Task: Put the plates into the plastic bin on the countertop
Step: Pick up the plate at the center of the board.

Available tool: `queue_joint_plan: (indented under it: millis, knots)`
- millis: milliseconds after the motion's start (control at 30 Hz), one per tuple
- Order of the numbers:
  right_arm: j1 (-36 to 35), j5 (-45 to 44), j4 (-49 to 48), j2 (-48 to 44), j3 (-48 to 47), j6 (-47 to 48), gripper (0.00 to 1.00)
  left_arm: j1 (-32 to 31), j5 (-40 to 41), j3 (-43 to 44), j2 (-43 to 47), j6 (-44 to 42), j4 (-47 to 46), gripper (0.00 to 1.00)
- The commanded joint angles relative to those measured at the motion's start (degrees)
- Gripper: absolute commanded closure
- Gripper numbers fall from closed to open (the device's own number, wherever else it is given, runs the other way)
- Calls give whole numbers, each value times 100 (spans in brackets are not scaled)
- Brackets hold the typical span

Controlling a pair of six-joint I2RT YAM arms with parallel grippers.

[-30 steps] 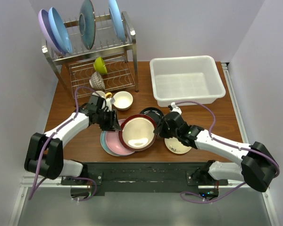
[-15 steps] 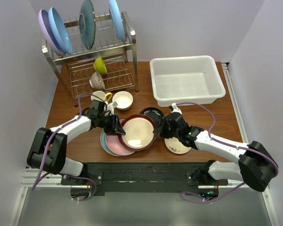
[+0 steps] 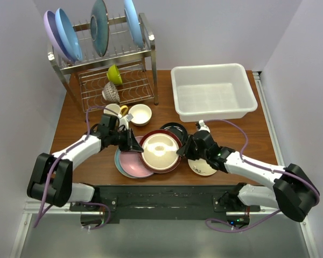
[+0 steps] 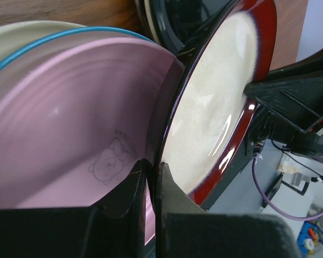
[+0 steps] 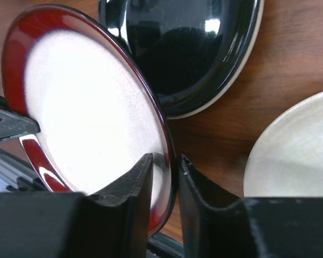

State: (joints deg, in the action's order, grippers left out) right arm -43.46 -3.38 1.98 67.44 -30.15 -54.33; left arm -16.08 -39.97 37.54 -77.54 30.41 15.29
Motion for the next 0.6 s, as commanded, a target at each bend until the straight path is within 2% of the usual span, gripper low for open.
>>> queue_joint_plan:
  millis: [0, 167, 333, 567]
  knots:
    - [-39, 171, -479, -240, 97, 10, 62, -124, -468, 183, 537, 113, -518, 100]
    - [13, 232, -725, -310, 334, -113, 56, -124, -653, 175, 748, 403, -843, 100]
    - [57, 320, -1216, -512, 589, -157, 56, -133, -969, 122, 767, 676, -1221, 100]
    - [83, 750, -2552, -969, 1073, -17, 59, -124, -1285, -45, 722, 878, -1722, 100]
